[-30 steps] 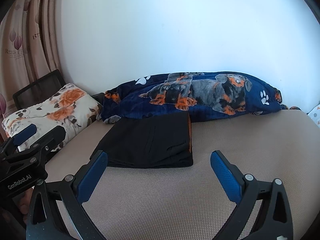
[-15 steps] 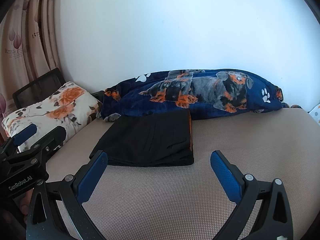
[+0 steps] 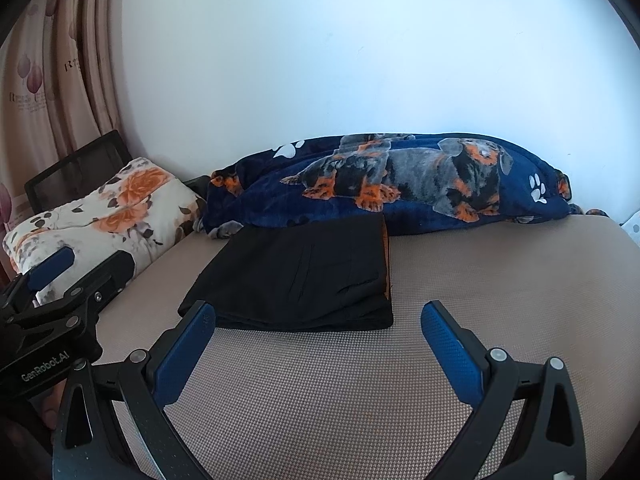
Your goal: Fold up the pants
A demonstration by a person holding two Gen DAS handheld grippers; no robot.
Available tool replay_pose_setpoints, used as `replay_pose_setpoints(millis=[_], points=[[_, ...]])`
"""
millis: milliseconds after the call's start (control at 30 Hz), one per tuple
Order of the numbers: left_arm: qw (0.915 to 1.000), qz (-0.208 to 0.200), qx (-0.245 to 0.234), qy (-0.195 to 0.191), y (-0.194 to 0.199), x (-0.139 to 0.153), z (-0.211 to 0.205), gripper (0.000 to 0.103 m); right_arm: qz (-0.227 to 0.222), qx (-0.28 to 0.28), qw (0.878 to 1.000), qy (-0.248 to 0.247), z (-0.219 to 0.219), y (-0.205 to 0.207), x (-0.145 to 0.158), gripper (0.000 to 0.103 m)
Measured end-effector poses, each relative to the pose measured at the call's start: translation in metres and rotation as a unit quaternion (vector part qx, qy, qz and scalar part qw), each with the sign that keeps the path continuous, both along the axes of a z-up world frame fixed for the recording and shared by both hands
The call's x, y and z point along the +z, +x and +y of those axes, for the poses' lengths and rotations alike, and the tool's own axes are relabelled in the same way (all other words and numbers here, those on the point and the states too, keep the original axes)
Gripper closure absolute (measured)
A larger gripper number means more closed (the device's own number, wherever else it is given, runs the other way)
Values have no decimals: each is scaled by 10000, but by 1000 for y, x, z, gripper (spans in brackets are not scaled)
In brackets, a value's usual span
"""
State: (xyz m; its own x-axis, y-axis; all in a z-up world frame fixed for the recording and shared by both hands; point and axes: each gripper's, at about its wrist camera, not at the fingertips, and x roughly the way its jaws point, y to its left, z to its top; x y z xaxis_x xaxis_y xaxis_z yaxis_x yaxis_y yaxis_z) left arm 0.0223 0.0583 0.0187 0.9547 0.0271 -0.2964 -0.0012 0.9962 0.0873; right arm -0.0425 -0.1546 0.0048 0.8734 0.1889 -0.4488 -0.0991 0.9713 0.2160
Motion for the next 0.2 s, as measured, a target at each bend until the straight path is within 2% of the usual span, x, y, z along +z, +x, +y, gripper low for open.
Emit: replay_pose_setpoints(millis=[200], points=[[9996, 219, 152, -91, 8, -2, 18, 0, 42, 213, 9997, -95, 12, 14, 3, 1]])
